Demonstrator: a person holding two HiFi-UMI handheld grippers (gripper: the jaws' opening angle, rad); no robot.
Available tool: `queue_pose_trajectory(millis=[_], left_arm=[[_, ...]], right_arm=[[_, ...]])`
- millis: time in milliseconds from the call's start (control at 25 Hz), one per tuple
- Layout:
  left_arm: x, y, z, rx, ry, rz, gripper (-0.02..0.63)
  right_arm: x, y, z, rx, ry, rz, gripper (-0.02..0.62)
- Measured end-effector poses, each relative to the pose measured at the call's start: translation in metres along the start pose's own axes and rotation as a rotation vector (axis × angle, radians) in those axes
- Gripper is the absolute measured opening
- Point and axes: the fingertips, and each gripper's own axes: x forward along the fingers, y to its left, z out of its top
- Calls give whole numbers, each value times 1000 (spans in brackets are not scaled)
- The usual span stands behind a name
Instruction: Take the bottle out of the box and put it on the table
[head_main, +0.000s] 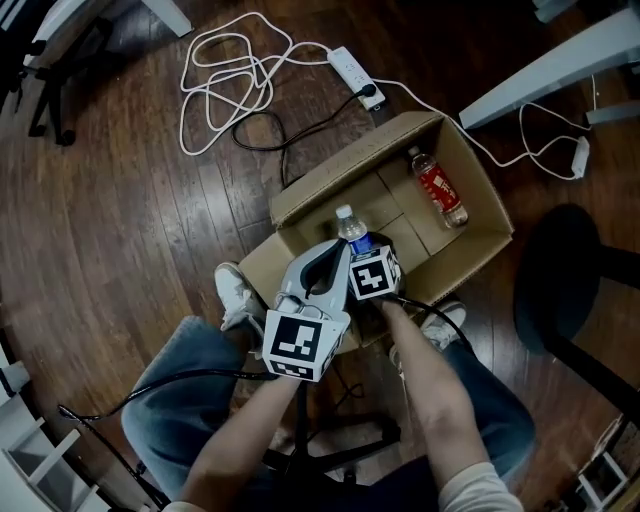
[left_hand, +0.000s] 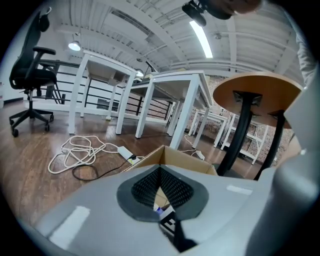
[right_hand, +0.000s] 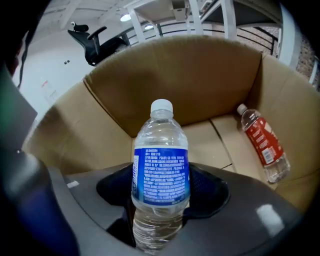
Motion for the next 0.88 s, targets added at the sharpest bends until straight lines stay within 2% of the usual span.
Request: queue_pose_trajectory(millis=[320,560,720,880], left_arm=[[-22,-42,60,74,-86,-57,-14],[-48,-71,104,154,-174,-99,-14],[-65,-84,128,136,-215,-117,-14],[-85,-107,169,144,-291,-155,-14]], right_arm=[[-108,-13,58,36,-187,-51,290],[-190,-13,93,-17,-331,-103,290],[-251,1,104,-36,-415,-103,290],[-311,7,120,-59,-507,-118,290]])
